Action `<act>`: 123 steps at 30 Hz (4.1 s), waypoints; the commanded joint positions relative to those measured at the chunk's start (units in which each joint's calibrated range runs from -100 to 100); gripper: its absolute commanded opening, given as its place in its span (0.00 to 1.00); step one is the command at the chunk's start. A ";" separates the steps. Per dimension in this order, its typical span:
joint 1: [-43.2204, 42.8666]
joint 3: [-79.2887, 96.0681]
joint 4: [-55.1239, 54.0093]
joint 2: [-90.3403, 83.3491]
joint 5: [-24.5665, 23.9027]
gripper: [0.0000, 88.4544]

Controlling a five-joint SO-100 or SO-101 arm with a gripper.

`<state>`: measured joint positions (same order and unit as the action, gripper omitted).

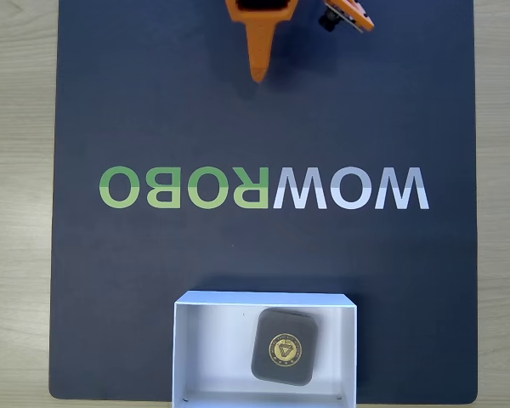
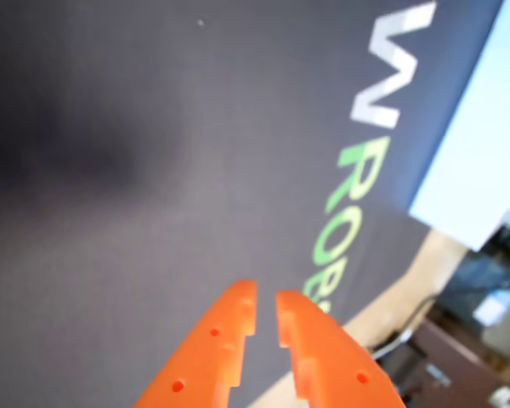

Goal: Grab the usb to bin

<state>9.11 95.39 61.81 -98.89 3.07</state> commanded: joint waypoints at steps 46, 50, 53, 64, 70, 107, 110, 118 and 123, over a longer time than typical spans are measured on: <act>1.41 -3.61 11.83 -0.26 0.30 0.03; 1.41 -3.61 11.83 -0.26 0.30 0.03; 1.41 -3.61 11.83 -0.26 0.30 0.03; 1.41 -3.61 11.83 -0.26 0.30 0.03; 1.41 -3.61 11.83 -0.26 0.30 0.03; 1.41 -3.61 11.83 -0.26 0.30 0.03; 1.41 -3.61 11.83 -0.26 0.30 0.03; 1.41 -3.61 11.83 -0.26 0.30 0.03; 1.41 -3.61 11.83 -0.26 0.30 0.03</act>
<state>10.26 94.49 72.76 -99.63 3.12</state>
